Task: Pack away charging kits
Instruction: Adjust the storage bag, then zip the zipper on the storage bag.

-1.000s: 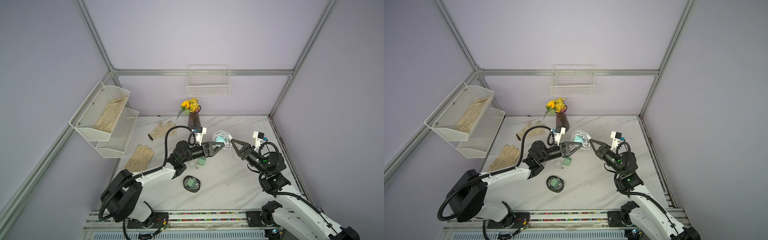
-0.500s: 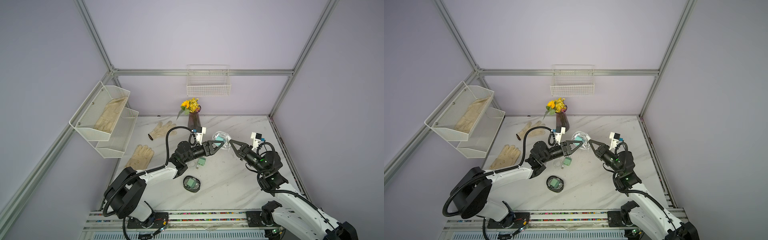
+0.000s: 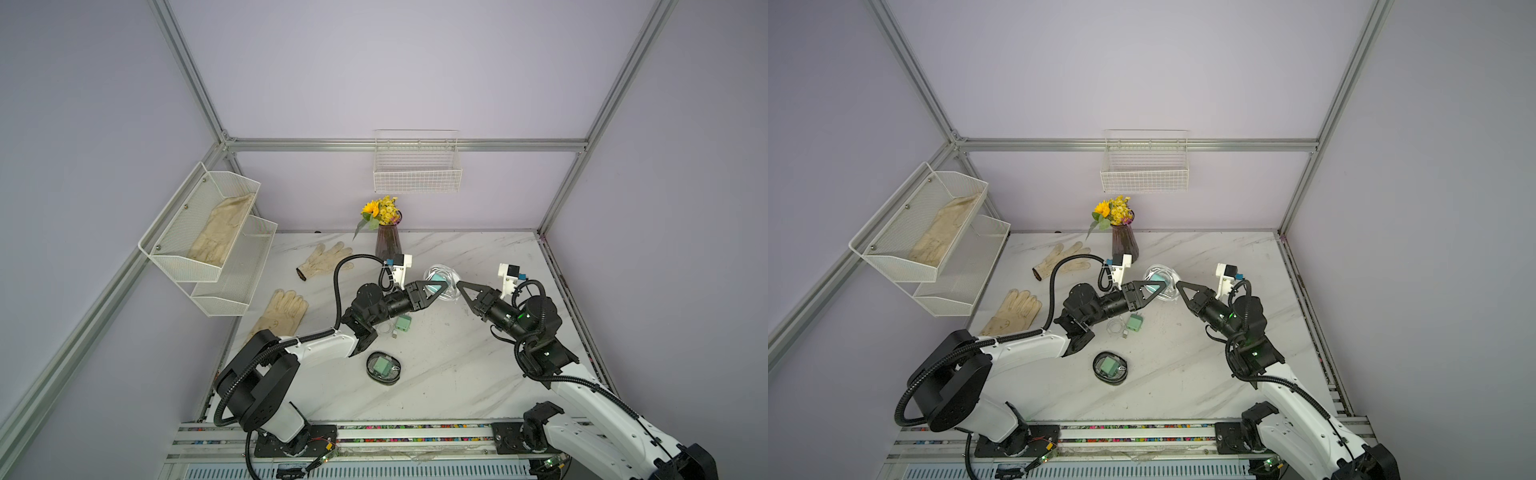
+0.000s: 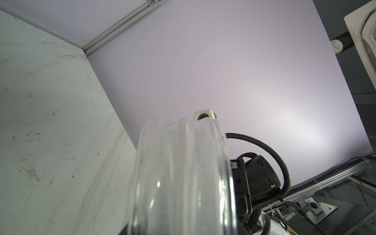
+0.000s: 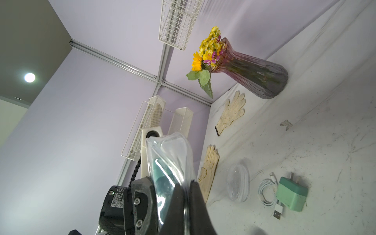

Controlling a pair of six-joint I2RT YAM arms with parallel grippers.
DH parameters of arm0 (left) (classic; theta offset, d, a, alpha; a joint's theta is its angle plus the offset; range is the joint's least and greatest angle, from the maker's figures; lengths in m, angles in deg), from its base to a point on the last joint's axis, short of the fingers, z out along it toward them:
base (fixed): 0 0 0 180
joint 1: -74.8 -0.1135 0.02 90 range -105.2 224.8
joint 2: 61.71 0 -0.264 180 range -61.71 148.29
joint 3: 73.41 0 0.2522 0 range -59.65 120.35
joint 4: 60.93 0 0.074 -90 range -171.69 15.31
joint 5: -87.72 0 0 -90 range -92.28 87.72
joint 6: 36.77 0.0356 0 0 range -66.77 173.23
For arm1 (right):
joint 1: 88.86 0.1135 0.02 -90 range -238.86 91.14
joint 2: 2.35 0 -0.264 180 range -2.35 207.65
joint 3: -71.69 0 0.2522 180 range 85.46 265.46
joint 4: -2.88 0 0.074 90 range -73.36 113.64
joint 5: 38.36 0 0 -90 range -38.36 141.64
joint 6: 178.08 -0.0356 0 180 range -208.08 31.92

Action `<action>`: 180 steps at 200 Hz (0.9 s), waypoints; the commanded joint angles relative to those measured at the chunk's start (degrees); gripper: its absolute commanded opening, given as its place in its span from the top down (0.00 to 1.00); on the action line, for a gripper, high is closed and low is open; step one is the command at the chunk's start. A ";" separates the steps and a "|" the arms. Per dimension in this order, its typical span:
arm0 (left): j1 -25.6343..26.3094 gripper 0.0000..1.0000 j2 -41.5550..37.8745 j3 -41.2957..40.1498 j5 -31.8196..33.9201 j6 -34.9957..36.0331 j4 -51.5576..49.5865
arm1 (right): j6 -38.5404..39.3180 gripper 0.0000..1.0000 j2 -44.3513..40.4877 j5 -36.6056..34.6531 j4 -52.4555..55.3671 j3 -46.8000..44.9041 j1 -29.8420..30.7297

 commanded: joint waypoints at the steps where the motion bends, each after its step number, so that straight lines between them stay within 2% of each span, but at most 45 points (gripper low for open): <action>1: -0.78 0.72 -1.66 1.73 0.91 -0.92 3.66 | 4.84 0.85 -1.92 2.75 6.08 4.65 0.37; 14: -2.44 0.75 -2.54 0.91 0.24 -2.64 3.99 | 10.39 0.70 -3.01 2.14 12.28 8.42 0.38; 30: -5.35 0.76 -3.19 0.82 -2.23 -6.47 3.40 | 16.21 0.62 -2.90 2.57 19.56 13.23 0.30; 41: -7.70 0.78 -3.19 1.71 -6.23 -9.50 2.84 | 19.19 0.58 -2.12 4.37 22.31 15.77 0.28; 65: -11.39 0.82 -4.57 4.54 -14.43 -12.17 -2.39 | 28.63 0.58 1.29 5.36 31.11 21.59 0.39; 92: -13.76 0.87 -7.10 9.15 -20.14 -7.90 -16.95 | 36.51 0.55 1.74 2.74 37.22 25.30 1.28; 113: -14.08 0.87 -9.51 11.74 -21.98 -5.33 -23.40 | 40.38 0.55 4.12 -0.45 39.87 28.00 5.26; 134: -14.08 0.87 -9.94 12.74 -22.18 -5.55 -25.34 | 43.45 0.54 6.62 -10.51 40.93 29.63 15.30; 146: -14.13 0.87 -10.13 13.04 -21.97 -5.75 -25.79 | 44.32 0.54 8.08 -13.48 40.57 30.19 19.08; 180: -14.05 0.87 -10.22 13.66 -21.80 -6.45 -25.81 | 43.56 0.56 8.80 -17.51 37.47 29.19 21.29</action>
